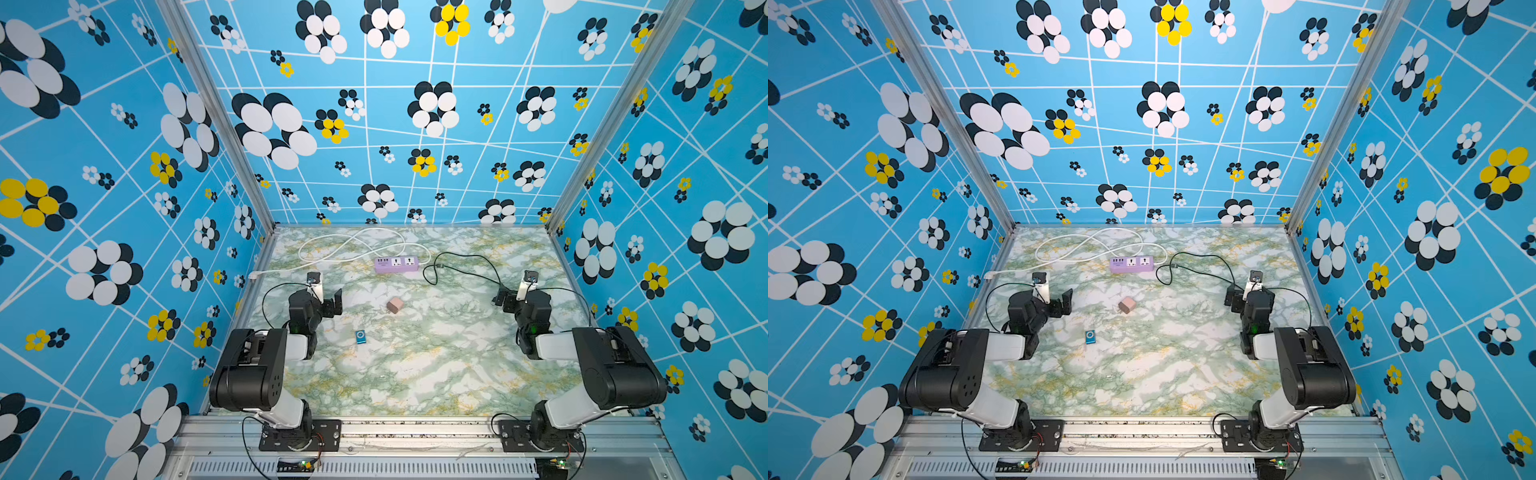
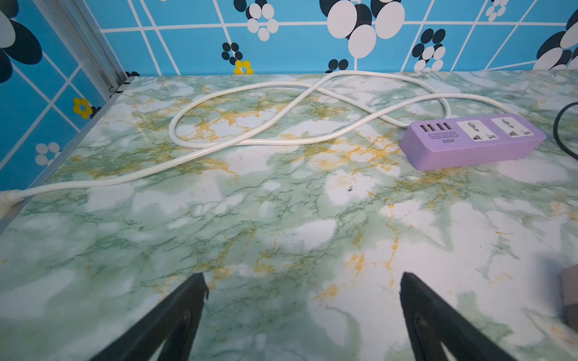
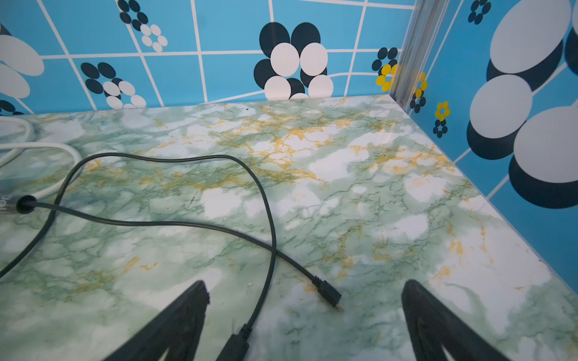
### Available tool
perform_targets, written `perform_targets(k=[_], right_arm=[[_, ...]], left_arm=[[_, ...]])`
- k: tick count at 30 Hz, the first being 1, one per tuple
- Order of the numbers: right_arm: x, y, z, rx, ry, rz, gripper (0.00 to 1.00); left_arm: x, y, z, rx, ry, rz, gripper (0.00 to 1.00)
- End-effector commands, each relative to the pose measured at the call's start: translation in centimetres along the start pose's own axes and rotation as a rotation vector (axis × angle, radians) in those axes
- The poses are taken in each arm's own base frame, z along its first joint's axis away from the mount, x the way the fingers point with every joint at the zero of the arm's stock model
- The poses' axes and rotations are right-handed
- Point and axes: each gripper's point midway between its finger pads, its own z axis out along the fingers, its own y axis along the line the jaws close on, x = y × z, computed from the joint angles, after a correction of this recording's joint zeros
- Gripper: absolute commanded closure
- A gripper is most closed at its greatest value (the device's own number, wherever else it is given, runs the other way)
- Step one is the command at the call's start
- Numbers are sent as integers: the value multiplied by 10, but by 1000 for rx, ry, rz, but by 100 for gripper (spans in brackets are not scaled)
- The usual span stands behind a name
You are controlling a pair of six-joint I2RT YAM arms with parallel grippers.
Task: Charge mp3
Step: Pick up the plug from the center of the board.
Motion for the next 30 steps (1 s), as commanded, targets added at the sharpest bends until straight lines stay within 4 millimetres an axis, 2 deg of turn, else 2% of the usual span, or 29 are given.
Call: perform_targets(k=[1,27,29,30], right_arm=[[-1,1,0,-14,2,-4,1],[-1,1,0,-14,2,-6,1],[-11,3,-4,-16,-3,-16,1],[-24,7,-10,-26,31,-42,1]], left_arm=[[-10,3,1,-13,-23,-4,1],[-11,4,1,-15,-24,-6,1],[-21,10,1,-64,-18,-8,1],[-32,12,-1,-88,31,-9,1]])
